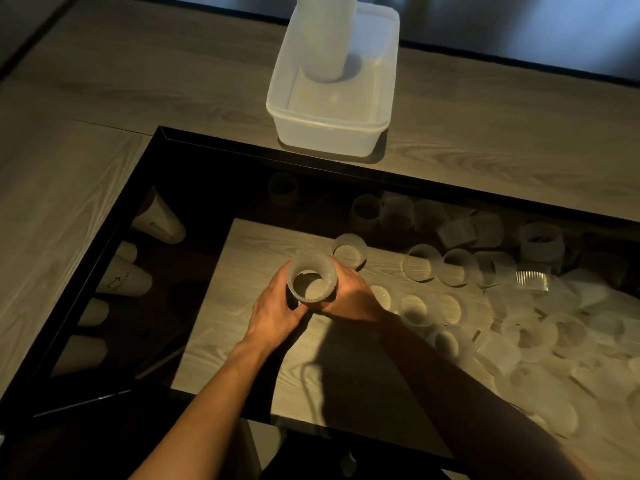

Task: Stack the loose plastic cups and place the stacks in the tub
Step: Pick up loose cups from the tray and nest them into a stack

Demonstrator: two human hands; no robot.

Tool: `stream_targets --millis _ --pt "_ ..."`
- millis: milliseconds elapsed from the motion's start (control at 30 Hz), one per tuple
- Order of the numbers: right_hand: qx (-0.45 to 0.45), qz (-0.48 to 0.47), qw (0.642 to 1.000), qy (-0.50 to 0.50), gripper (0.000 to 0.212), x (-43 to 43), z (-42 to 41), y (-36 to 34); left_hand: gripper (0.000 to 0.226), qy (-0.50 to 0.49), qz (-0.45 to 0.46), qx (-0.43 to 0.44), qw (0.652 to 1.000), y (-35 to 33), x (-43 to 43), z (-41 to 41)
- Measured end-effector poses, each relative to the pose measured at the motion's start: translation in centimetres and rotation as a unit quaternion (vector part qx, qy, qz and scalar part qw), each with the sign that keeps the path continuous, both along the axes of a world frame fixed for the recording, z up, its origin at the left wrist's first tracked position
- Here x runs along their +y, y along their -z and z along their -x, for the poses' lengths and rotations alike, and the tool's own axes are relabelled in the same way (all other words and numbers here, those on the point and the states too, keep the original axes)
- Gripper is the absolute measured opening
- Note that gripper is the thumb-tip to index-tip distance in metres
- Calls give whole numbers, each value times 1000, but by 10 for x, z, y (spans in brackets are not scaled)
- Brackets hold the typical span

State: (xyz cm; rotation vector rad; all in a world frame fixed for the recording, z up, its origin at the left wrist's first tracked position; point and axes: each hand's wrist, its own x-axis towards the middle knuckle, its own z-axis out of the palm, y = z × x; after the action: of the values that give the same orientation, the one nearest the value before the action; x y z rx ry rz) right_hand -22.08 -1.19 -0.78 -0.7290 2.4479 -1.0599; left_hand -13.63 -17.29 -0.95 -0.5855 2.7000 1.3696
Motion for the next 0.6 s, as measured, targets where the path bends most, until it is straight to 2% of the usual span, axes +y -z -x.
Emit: stream_targets --millis 400,600 --pt "-73 -9 995 62 72 55 0 -35 85 83 80 104 988 -36 39 8" --pt "-89 16 992 83 83 71 -5 -40 86 93 48 87 991 -38 55 7"
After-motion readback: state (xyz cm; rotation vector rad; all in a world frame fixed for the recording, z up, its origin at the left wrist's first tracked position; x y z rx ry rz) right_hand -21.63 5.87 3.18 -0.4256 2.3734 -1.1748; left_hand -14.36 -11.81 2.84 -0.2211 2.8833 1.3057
